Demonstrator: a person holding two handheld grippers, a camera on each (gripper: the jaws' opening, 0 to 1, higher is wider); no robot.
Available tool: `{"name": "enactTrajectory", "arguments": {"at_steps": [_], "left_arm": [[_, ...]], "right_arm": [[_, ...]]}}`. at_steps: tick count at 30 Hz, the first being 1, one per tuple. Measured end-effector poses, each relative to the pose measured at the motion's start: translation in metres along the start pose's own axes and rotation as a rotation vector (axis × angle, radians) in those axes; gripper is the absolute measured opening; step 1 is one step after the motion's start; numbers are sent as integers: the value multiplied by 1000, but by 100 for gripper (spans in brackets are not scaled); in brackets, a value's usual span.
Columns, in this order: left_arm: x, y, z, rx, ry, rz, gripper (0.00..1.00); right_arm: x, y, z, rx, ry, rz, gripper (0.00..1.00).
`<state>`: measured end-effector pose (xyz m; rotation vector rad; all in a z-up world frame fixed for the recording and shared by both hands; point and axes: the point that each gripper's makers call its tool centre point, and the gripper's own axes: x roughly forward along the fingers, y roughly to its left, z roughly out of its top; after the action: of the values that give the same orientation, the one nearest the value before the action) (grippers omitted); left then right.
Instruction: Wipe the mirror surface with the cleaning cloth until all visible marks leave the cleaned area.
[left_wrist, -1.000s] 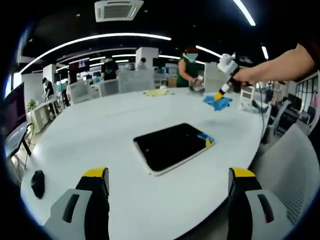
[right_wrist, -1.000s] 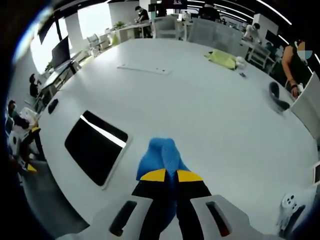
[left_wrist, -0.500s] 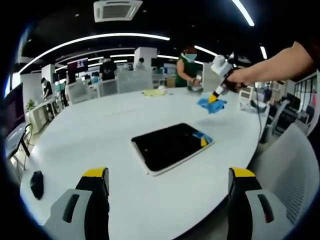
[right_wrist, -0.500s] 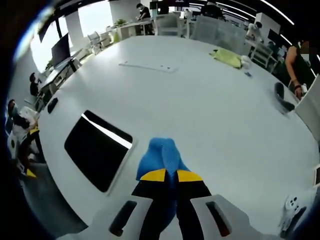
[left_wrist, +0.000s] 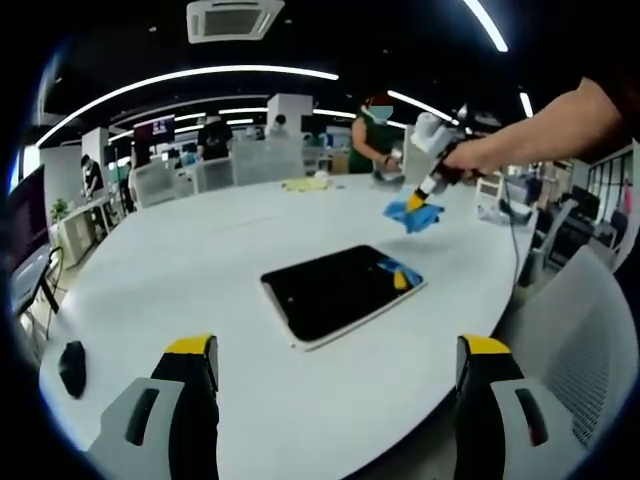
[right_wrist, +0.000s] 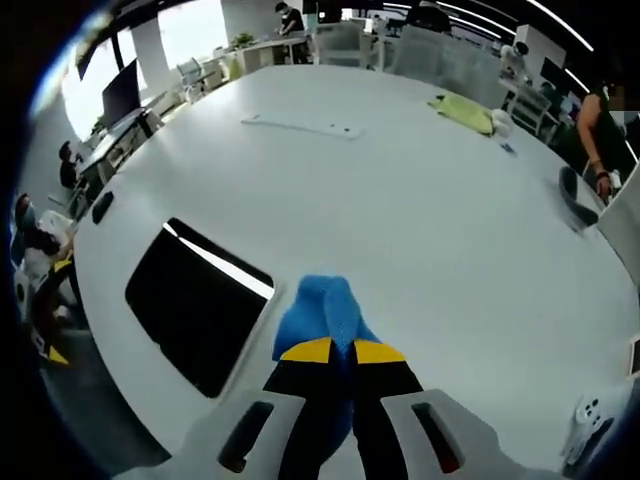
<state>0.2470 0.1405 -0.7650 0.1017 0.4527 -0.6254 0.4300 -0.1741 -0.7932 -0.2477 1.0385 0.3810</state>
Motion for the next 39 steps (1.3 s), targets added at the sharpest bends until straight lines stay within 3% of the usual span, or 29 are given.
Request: {"name": "enactTrajectory", "arguments": {"at_steps": [13,22,33,39], "left_arm": [[1,-1,-2,10,5,-8,100],[1,0,-2,9,6,-9,99],[2,0,-2,5,4,-10,99],[1,1,-3,2,4,-7,99]], "right_arm": [[30,31,10,-22,34,32,1],[56,36,19,-20,52,41,1],[64,63,16,-12,77,58,1],[74,67,14,23,91,55,1]]}}
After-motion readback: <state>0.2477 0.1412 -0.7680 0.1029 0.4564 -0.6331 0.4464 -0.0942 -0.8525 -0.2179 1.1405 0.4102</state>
